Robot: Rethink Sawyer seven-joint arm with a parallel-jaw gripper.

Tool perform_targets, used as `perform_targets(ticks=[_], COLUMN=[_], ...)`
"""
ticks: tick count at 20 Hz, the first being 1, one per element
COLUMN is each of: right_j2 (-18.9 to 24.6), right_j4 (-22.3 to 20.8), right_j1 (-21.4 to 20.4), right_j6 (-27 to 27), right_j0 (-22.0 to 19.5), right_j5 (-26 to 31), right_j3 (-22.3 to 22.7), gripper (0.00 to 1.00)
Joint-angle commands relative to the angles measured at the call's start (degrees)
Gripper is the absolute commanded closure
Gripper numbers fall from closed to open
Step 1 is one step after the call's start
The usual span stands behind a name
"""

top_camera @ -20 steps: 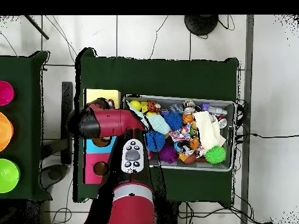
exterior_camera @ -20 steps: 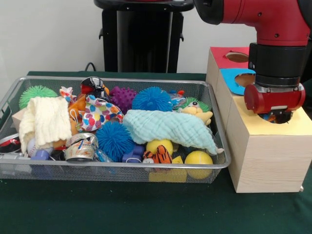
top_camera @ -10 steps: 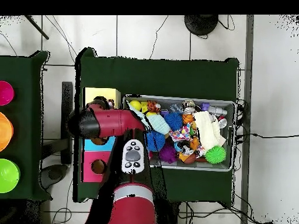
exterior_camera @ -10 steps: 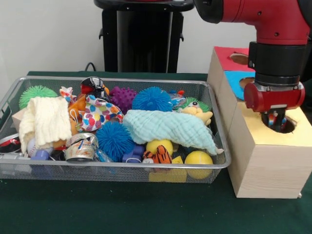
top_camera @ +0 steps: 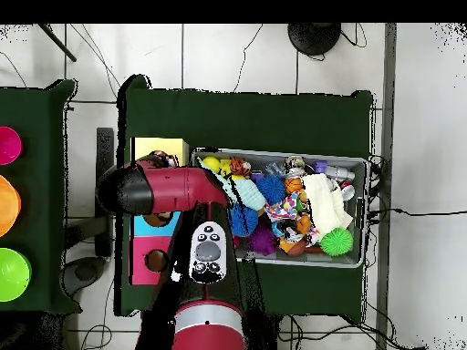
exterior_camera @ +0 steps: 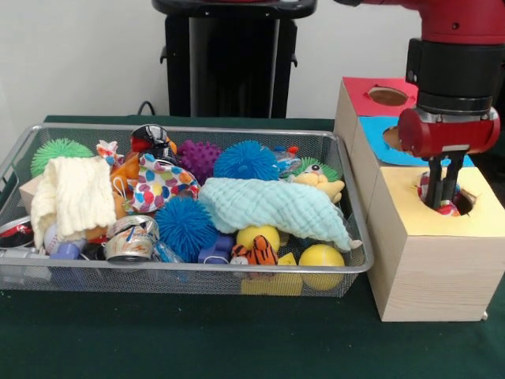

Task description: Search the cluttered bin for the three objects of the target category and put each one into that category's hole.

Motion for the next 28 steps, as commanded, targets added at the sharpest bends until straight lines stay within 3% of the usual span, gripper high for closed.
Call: perform_targets(ticks=[1, 11, 15, 16, 21, 28], right_j2=[1.26, 0.63, 1.59, 2.36, 1.34, 1.20], right_j4=[0.86, 0.81, 0.70, 0.91, 0.49, 0.57], right_j1=[-0.70, -2.27, -2.54, -2.77, -1.64, -3.04], right_j6=[8.67, 8.78, 8.11, 7.99, 7.30, 7.99], right_j0=[-1.40, -0.93, -1.81, -2.44, -1.80, -1.47], right_j5=[7.26, 10.01, 8.35, 7.11, 11.00, 11.15], right_j3=[4.08, 3.39, 3.81, 4.44, 1.69, 3.51], gripper=[1.00, 1.00, 1.00, 0.00, 0.00, 0.00])
